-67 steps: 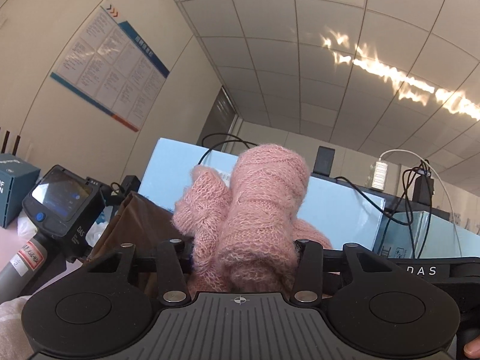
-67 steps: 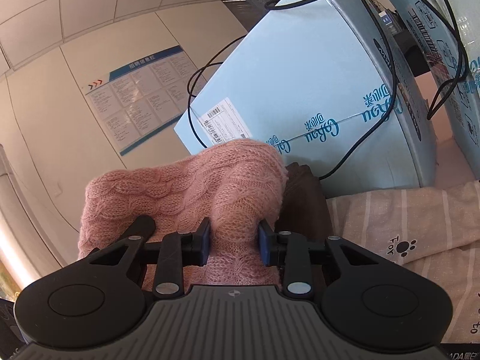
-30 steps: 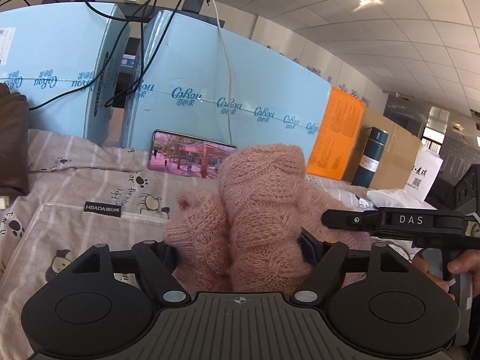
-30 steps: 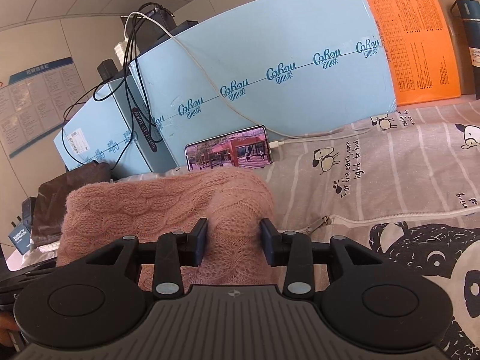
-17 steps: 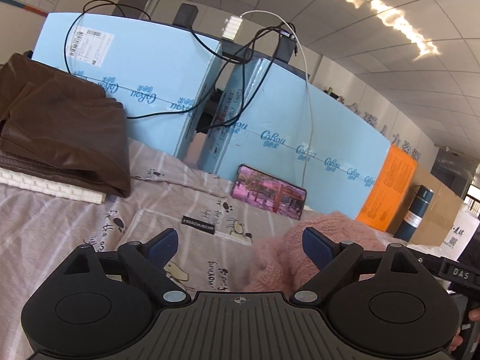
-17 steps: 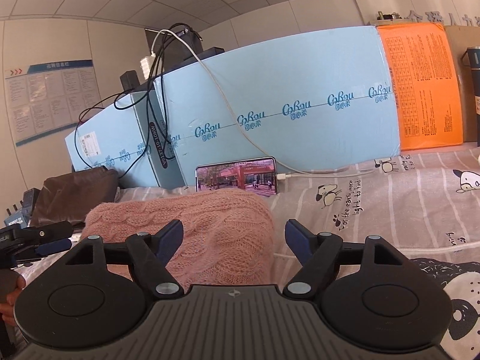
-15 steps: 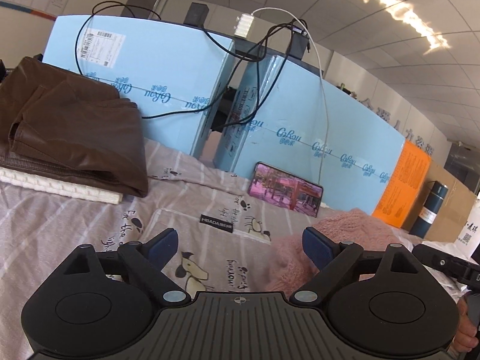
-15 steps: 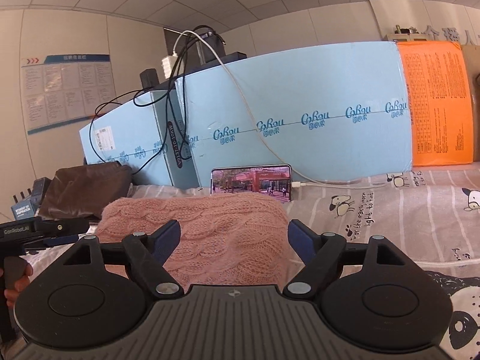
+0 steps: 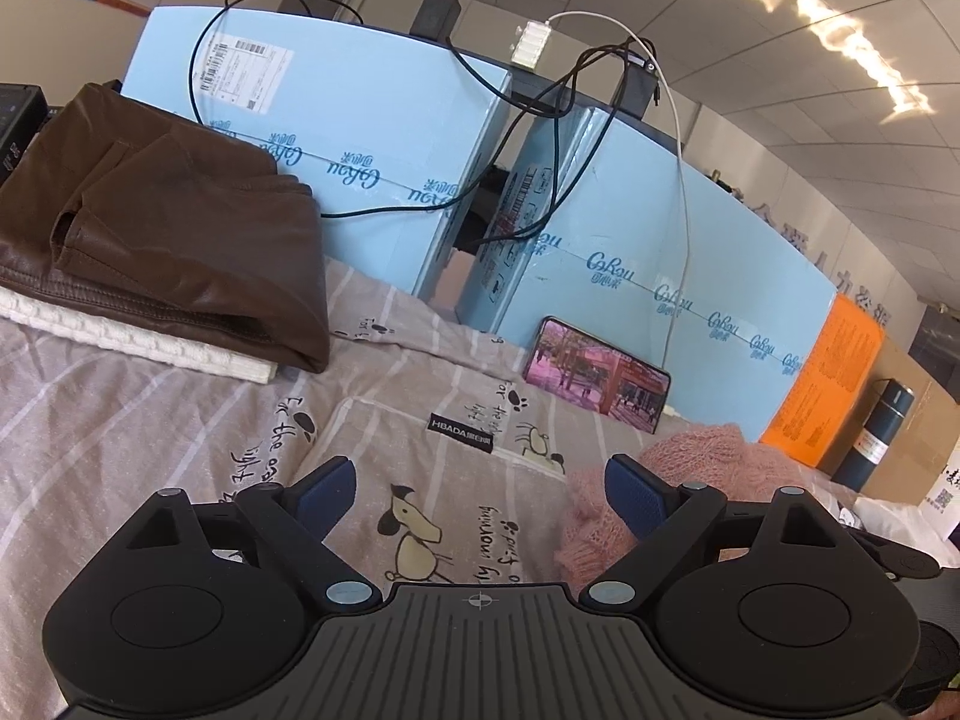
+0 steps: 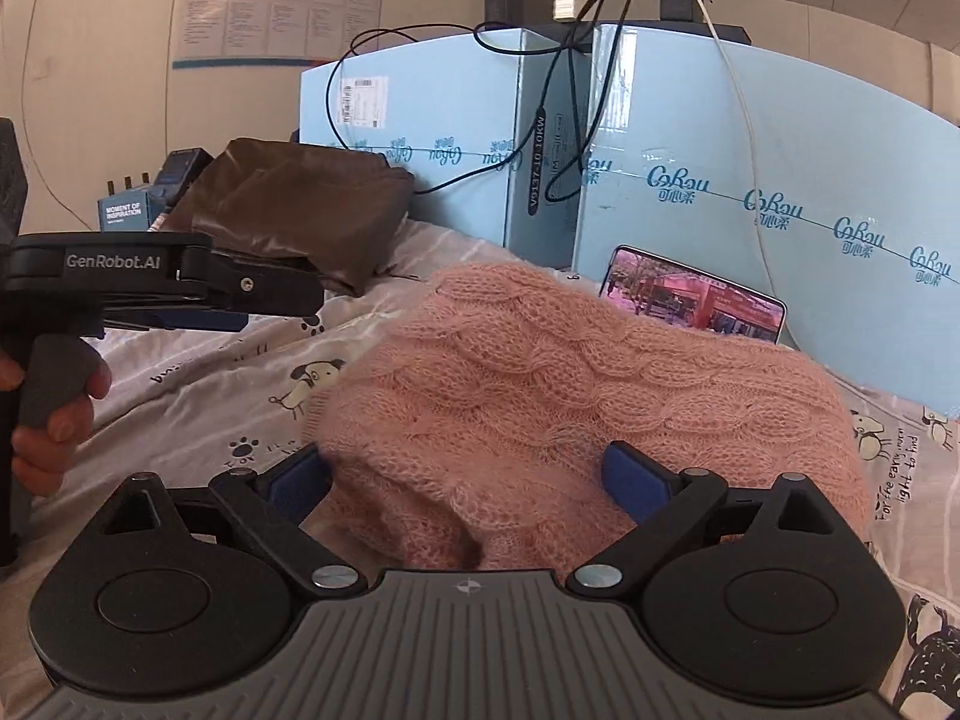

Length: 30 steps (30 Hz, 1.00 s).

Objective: Fold clothes
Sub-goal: 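Carry the pink sweater onto the open sheet and release it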

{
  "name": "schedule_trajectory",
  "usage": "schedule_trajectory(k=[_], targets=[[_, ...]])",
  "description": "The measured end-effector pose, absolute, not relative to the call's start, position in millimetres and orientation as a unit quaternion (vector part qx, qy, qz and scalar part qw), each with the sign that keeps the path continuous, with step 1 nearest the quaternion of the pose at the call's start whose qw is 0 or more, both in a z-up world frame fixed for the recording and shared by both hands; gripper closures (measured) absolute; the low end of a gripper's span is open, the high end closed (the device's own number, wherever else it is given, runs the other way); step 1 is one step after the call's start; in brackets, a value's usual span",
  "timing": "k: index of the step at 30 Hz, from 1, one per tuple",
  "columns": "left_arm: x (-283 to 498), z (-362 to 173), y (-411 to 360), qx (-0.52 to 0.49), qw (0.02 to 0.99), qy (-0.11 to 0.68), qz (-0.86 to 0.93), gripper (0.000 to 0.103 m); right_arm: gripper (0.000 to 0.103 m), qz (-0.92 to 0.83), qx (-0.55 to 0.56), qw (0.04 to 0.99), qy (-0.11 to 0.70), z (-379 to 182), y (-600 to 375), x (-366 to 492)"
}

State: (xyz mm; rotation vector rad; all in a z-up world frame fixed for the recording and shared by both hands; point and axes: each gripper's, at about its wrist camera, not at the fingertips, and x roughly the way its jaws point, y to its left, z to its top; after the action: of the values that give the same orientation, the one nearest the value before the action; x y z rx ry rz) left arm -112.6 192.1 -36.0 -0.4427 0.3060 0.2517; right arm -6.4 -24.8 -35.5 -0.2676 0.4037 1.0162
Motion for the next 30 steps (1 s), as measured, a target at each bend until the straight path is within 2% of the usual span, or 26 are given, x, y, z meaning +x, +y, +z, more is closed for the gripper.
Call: schedule_trajectory(k=[1, 3, 5, 6, 7, 8, 11, 18, 19, 20, 21, 23, 30], targets=[[-110.7, -36.0, 192.6, -0.223, 0.955, 0.152, 0.119, 0.011, 0.009, 0.481, -0.119, 0.847, 0.194, -35.6, -27.8, -3.4], [-106.0, -36.6, 193.1, -0.237, 0.953, 0.155, 0.107, 0.011, 0.022, 0.481, -0.103, 0.849, 0.195, -35.3, -35.6, 0.4], [-100.6, -38.4, 192.7, -0.249, 0.95, 0.161, 0.096, 0.011, 0.05, 0.482, -0.089, 0.85, 0.196, -35.1, -43.1, 3.5], [-97.6, -39.7, 191.9, -0.253, 0.949, 0.165, 0.091, 0.011, 0.058, 0.484, -0.077, 0.848, 0.201, -35.1, -46.8, 6.2], [-94.1, -41.6, 190.0, -0.254, 0.948, 0.171, 0.088, 0.011, 0.071, 0.486, -0.065, 0.846, 0.208, -34.7, -49.9, 9.6], [-90.5, -43.6, 187.6, -0.252, 0.948, 0.178, 0.084, 0.011, 0.077, 0.489, -0.048, 0.844, 0.216, -33.5, -53.3, 13.8], [-79.4, -49.5, 180.0, -0.245, 0.946, 0.204, 0.065, 0.011, 0.083, 0.486, 0.0, 0.848, 0.214, -26.5, -66.4, 20.4], [-42.5, -57.8, 157.5, -0.197, 0.944, 0.263, 0.017, 0.014, 0.084, 0.472, 0.088, 0.858, 0.182, -11.6, -97.3, 27.7], [-37.6, -57.6, 152.9, -0.185, 0.946, 0.267, 0.01, 0.025, 0.084, 0.47, 0.098, 0.859, 0.178, -9.7, -101.3, 29.0], [-32.8, -57.5, 148.4, -0.174, 0.947, 0.271, 0.003, 0.045, 0.084, 0.466, 0.107, 0.861, 0.173, -7.5, -105.5, 31.0], [-28.9, -57.6, 144.3, -0.165, 0.948, 0.273, -0.006, 0.054, 0.084, 0.46, 0.115, 0.864, 0.169, -5.3, -109.6, 32.9], [-21.5, -57.4, 136.3, -0.147, 0.949, 0.277, -0.023, 0.079, 0.084, 0.447, 0.129, 0.87, 0.16, -1.8, -117.4, 36.7], [-32.9, -30.3, 147.1, -0.134, 0.972, 0.194, -0.012, 0.083, 0.085, 0.39, 0.156, 0.902, 0.1, 19.6, -144.2, 51.6]])
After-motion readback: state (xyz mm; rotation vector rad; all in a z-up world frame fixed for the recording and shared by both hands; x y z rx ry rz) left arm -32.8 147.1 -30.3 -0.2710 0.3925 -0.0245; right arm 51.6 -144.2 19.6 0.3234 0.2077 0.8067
